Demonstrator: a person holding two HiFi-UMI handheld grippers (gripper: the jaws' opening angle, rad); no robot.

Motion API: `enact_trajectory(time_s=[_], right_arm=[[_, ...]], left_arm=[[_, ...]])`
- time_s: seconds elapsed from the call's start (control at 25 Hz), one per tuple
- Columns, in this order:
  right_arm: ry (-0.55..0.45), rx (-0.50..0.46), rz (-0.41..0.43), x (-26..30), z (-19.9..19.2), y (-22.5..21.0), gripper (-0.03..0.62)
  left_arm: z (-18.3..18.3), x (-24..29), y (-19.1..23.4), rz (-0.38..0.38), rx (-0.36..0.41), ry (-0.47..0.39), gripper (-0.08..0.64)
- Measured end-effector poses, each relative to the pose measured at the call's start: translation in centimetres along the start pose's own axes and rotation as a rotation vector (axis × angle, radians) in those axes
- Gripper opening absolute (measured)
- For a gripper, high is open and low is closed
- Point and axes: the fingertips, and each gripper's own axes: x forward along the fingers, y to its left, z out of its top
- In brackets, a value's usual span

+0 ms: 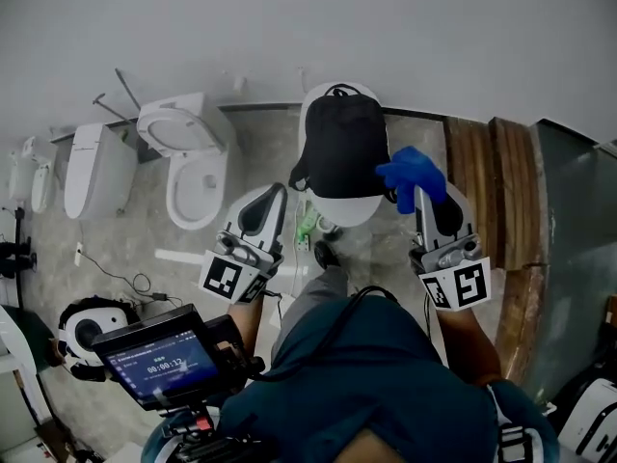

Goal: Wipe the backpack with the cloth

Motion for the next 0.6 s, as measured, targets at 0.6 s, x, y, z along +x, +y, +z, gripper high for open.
enact_trajectory(time_s=[0.6], right_arm=[[-0.025,-0.083,0.046,-26.5,8.7,12.3,0.023]], left_arm=[[4.3,-22.4,-23.0,0.081,0.045,-0.063,0.003]])
